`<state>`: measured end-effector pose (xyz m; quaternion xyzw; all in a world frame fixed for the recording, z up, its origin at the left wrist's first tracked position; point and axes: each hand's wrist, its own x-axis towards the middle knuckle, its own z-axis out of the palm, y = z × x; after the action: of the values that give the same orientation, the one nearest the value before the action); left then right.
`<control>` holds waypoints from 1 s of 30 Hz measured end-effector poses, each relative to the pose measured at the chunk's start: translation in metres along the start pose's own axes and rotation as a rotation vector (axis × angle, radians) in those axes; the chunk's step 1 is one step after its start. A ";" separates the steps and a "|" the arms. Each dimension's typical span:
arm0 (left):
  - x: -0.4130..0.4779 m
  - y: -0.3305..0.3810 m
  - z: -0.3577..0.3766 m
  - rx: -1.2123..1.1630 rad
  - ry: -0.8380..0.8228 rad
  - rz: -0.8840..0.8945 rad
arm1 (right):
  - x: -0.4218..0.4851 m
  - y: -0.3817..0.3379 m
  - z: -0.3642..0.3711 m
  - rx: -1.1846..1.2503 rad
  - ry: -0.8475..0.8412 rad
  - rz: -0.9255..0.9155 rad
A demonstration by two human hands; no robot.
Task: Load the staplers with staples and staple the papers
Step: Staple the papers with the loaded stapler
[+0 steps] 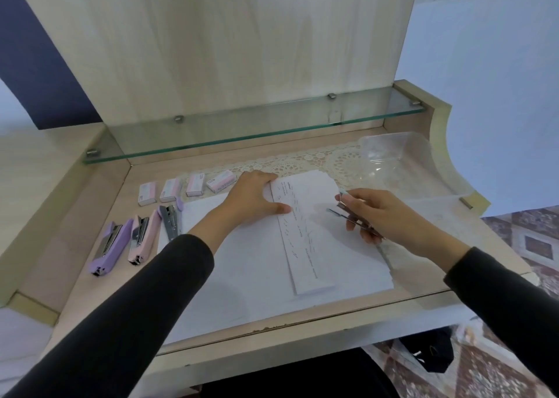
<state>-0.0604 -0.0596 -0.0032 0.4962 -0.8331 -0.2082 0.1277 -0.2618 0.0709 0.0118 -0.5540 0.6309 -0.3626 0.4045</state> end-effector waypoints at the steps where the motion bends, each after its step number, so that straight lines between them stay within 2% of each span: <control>1: 0.000 -0.001 0.001 0.003 0.007 0.007 | 0.001 0.001 0.000 -0.003 0.008 0.006; 4: -0.001 -0.002 0.002 -0.002 0.008 0.021 | 0.006 0.004 0.000 -0.124 0.037 -0.009; 9: -0.003 -0.005 0.003 0.005 0.017 0.054 | 0.009 0.009 0.008 -0.684 0.175 -0.138; 11: -0.003 -0.003 0.002 0.030 0.026 0.079 | 0.009 0.010 0.013 -0.796 0.226 -0.148; 17: -0.001 0.006 -0.004 0.126 -0.049 0.120 | 0.009 0.008 0.019 -0.910 0.254 -0.121; 21: 0.002 0.015 -0.004 0.210 -0.024 0.156 | 0.005 0.003 0.020 -0.978 0.247 -0.099; 25: 0.004 0.020 -0.001 0.173 -0.094 0.115 | -0.009 -0.013 0.027 -0.920 0.328 -0.192; 30: 0.004 0.020 0.004 0.096 -0.040 0.003 | -0.020 -0.027 0.058 -0.855 0.057 -0.014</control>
<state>-0.0799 -0.0537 0.0029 0.4963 -0.8453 -0.1776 0.0875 -0.1962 0.0868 0.0148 -0.6658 0.7316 -0.0865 0.1182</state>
